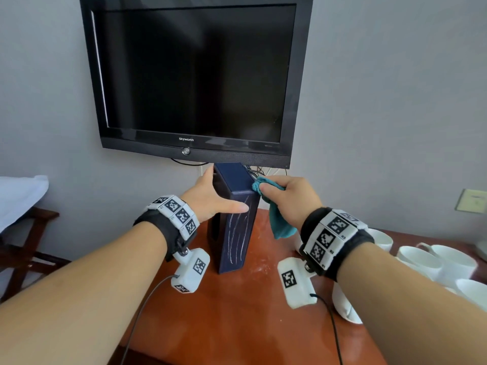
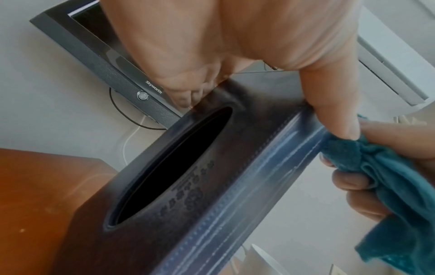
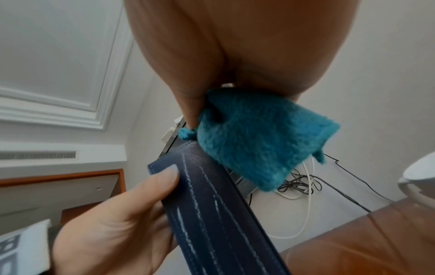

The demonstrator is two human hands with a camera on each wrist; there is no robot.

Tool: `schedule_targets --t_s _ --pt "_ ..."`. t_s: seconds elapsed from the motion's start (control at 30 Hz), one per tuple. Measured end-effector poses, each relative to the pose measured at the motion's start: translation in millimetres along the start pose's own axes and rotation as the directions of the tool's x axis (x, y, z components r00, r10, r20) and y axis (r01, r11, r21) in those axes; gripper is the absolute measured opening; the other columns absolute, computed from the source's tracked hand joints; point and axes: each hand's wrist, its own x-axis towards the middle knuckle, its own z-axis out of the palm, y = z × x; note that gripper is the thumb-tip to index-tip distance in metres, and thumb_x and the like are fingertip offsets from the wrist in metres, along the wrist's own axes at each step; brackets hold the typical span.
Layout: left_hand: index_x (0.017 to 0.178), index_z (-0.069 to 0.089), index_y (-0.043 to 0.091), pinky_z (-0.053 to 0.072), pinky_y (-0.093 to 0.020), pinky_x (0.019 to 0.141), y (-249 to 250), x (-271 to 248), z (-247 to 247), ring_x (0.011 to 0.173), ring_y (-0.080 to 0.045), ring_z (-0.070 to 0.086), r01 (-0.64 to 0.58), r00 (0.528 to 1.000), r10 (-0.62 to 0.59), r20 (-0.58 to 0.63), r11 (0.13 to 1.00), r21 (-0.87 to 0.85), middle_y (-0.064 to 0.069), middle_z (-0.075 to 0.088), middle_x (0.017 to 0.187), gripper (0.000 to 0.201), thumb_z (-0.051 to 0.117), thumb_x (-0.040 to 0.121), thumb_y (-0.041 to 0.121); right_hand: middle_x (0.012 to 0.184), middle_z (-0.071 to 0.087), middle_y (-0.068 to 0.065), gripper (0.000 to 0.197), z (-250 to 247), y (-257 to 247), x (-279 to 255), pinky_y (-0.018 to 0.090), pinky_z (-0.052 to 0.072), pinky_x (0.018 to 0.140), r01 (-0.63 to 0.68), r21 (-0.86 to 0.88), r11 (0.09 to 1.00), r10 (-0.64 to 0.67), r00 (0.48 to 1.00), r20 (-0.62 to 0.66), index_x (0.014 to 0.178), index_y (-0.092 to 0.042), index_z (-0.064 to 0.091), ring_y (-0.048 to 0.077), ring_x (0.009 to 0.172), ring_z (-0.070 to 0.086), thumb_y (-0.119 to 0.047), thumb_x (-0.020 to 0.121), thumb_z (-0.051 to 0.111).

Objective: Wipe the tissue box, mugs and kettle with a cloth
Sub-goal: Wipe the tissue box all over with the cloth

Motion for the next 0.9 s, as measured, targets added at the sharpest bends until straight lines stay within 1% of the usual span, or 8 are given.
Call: schedule_targets --t_s 0.1,0.23,0.33,0.4,0.53,0.67,0.8,0.9 --pt "0.152 0.025 0.048 0.057 -0.044 0.101 5 -1 1 0.130 -0.015 0.057 0.016 1.000 -0.016 0.004 1.000 -0.009 0.011 0.049 0.151 0.140 0.087 0.033 0.087 0.072 0.067 -0.006 0.017 -5 2 0 0.011 0.044 0.055 -0.003 0.035 0.999 0.004 1.000 -0.013 0.087 -0.028 0.077 0.002 0.060 0.056 -0.026 0.100 0.066" --pt "0.128 0.037 0.040 0.050 -0.034 0.100 19 -7 1 0.108 -0.002 0.059 0.033 0.998 -0.026 0.052 0.990 -0.139 0.023 0.055 0.116 0.086 0.088 0.065 0.068 0.059 0.063 -0.019 0.018 -10 0 2 0.010 0.042 0.053 0.003 0.048 0.999 -0.002 1.000 -0.018 0.083 -0.033 0.075 -0.005 0.054 0.055 -0.028 0.099 0.067" --pt "0.139 0.033 0.062 0.046 -0.048 0.113 17 -3 -1 0.127 -0.021 0.063 0.052 0.998 -0.041 0.044 0.949 -0.310 0.004 0.059 0.143 0.106 0.092 0.052 0.075 0.072 0.069 -0.013 0.014 -12 -4 5 0.023 0.048 0.067 0.005 0.116 0.993 -0.001 0.999 -0.038 0.091 -0.031 0.078 0.007 0.069 0.060 -0.030 0.099 0.067" --pt "0.133 0.034 0.074 0.042 -0.053 0.116 14 -1 -3 0.133 -0.027 0.059 0.056 0.996 -0.023 0.090 0.923 -0.382 -0.002 0.058 0.147 0.099 0.094 0.053 0.073 0.071 0.070 -0.013 0.016 -10 -5 6 0.028 0.049 0.071 0.005 0.163 0.987 0.003 0.999 -0.050 0.088 -0.032 0.078 0.011 0.072 0.061 -0.029 0.099 0.067" --pt "0.129 0.055 0.062 0.036 -0.053 0.120 31 -21 -6 0.140 -0.024 0.051 0.069 0.984 0.024 0.178 0.864 -0.498 -0.001 0.054 0.149 0.070 0.085 0.066 0.073 0.080 0.074 -0.011 0.016 -4 -9 9 0.030 0.052 0.078 0.033 0.218 0.975 -0.023 0.999 -0.048 0.093 -0.033 0.080 0.009 0.080 0.064 -0.031 0.099 0.066" --pt "0.140 0.057 0.031 0.052 -0.038 0.108 32 -33 -4 0.120 -0.015 0.068 0.041 0.983 0.067 0.172 0.828 -0.560 -0.004 0.069 0.132 0.062 0.060 0.086 0.060 0.085 0.074 -0.011 0.013 2 -15 11 0.028 0.051 0.079 0.050 0.191 0.980 -0.043 0.998 -0.040 0.100 -0.032 0.078 0.008 0.082 0.065 -0.034 0.100 0.065" --pt "0.146 0.051 0.046 0.042 -0.050 0.118 18 -34 -5 0.134 -0.013 0.058 -0.091 0.989 0.128 0.067 0.912 -0.400 0.008 0.062 0.143 0.070 0.045 0.088 0.086 0.088 0.072 -0.011 0.015 10 -19 14 0.029 0.049 0.078 0.071 0.126 0.989 -0.069 0.997 -0.020 0.105 -0.031 0.074 0.009 0.084 0.064 -0.037 0.102 0.061" --pt "0.146 0.047 0.053 0.037 -0.044 0.122 11 -34 -8 0.139 0.002 0.048 -0.204 0.978 0.208 -0.015 0.942 -0.268 0.026 0.053 0.148 0.059 0.028 0.097 0.081 0.090 0.072 -0.010 0.016 15 -19 17 0.030 0.050 0.077 0.105 0.080 0.991 -0.103 0.994 -0.032 0.107 -0.031 0.073 0.009 0.085 0.064 -0.038 0.103 0.059"
